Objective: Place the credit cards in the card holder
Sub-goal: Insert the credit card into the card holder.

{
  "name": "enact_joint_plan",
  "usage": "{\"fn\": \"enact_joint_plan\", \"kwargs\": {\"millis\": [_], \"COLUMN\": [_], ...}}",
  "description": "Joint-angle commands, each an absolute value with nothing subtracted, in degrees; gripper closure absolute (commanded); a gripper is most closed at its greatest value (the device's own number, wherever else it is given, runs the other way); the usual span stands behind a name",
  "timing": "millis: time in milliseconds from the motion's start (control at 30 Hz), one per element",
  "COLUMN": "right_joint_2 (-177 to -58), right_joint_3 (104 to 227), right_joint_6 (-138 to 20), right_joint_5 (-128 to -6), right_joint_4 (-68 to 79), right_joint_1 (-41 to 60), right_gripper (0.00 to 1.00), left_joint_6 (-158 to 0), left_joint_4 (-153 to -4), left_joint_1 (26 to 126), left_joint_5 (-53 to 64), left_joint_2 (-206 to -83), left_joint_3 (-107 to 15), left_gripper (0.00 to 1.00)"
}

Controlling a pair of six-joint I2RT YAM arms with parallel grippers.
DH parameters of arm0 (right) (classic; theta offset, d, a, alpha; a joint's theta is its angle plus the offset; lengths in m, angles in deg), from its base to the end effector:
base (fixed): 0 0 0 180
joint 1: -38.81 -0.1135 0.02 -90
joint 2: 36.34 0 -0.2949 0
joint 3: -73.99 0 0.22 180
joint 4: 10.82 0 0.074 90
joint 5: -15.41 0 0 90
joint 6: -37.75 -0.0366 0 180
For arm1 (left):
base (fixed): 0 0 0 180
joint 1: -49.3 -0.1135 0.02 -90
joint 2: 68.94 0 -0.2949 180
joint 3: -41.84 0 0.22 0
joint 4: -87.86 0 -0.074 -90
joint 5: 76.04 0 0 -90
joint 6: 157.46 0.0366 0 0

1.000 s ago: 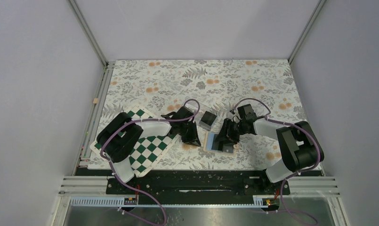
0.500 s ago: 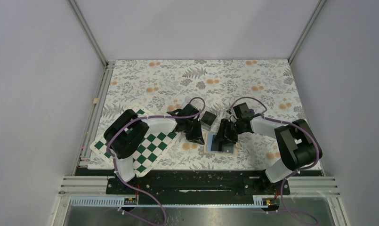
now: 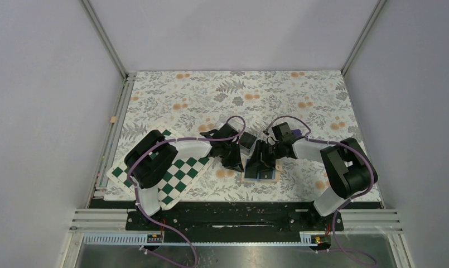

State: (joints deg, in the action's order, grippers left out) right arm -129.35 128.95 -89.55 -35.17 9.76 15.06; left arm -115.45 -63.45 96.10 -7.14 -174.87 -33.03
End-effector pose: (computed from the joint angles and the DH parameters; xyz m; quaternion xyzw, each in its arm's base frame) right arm 0.2304 0.1268 0.1851 0.0164 0.9108 0.4090 0.0543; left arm 0.2258 -0.2597 0.1901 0.0379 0.9495 -0.3085 0.0435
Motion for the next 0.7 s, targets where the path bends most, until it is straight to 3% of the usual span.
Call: {"fn": "enact_joint_plan", "kwargs": {"millis": [0, 167, 433, 500, 667], "right_joint_2": [-130.32, -126.62, -121.51, -121.35, -120.73], "right_joint_3": [127.81, 128.29, 131.25, 131.02, 130.43], "right_joint_6": [-89.60, -86.22, -82.24, -82.05, -81.66], "right_joint_5": [-34.34, -38.30, -45.50, -45.91, -46.30], "right_joint_4": [8.58, 15.83, 26.01, 26.21, 26.50], "right_joint_1": [12.79, 12.79, 12.79, 12.82, 12.79], "right_gripper": [0.42, 0.33, 0.21, 0.10, 0.10], "left_joint_6": [-115.00, -113.61, -112.04, -112.59, -116.02], "left_joint_4": [-65.81, -62.01, -56.62, -57.09, -63.34], "left_joint_1": [98.23, 98.21, 98.11, 98.16, 98.14], "left_joint_5": [-7.72, -4.73, -0.46, -0.89, -5.27], "left_joint_2": [-175.08, -172.45, -166.25, -165.70, -165.74], "left_joint_3": [-36.01, -35.79, -36.48, -36.68, -35.17], "left_gripper": [0.94, 0.90, 0.66, 0.61, 0.58]}}
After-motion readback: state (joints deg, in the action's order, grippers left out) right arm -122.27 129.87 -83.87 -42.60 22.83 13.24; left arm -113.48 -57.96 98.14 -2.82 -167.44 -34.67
